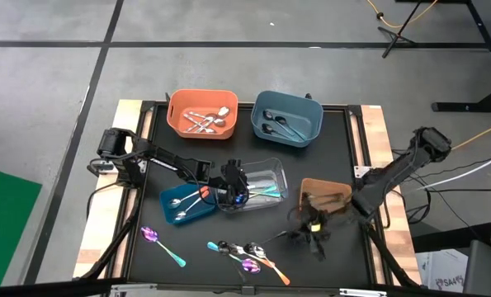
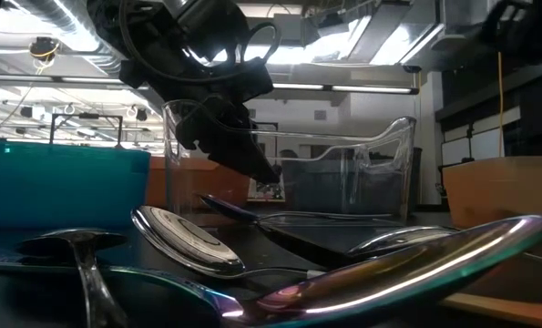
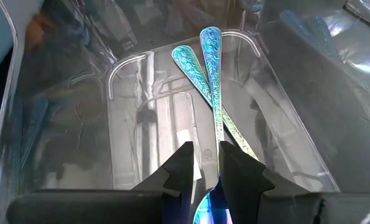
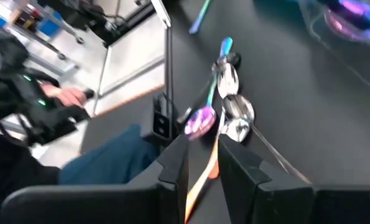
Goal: Sort silverware by color (type)
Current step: Put the orange spoon into the blue bin
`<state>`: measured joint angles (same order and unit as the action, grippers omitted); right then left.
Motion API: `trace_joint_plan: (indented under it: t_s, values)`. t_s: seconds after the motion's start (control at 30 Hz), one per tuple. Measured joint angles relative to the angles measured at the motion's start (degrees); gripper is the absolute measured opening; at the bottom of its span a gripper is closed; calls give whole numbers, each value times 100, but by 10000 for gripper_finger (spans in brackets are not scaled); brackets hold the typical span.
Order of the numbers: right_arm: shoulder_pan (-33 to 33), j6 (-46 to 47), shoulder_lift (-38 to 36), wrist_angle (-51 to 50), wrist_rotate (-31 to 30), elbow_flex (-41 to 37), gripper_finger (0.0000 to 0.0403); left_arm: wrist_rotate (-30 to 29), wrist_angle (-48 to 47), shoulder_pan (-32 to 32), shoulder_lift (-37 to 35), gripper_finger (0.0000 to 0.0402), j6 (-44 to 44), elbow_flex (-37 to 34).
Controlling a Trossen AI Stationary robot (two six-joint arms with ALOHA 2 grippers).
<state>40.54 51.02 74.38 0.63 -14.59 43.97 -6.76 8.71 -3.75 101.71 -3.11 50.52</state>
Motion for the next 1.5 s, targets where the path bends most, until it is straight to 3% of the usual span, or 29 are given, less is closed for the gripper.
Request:
trace_joint_plan:
  t_s: [0.3, 0.47, 0.67, 0.83, 1.07, 1.33, 1.5]
  values:
    - [675, 135, 851, 746, -1120, 10, 76, -2, -1, 0, 0, 69, -2, 0]
    - [791, 116, 1505, 417, -1598, 595, 76, -2, -4, 0, 0, 69, -2, 0]
    - [779, 35, 2425, -941, -1584, 1808, 76, -2, -8, -2, 0, 69, -3, 0]
    - [735, 29, 2526, -1428, -1588, 2343, 76, -2, -11, -2, -2, 69, -4, 0]
    - [734, 116, 2530, -1860, -1297, 2485, 76, -2, -9, -6, -2, 69, 0, 0]
    - [732, 1645, 2545, -2165, -1234, 2487, 76, -1, -11, -17, -2, 69, -2, 0]
    - [587, 1968, 2823, -1760, -978, 2490, 76, -6, -9, -17, -2, 69, -4, 0]
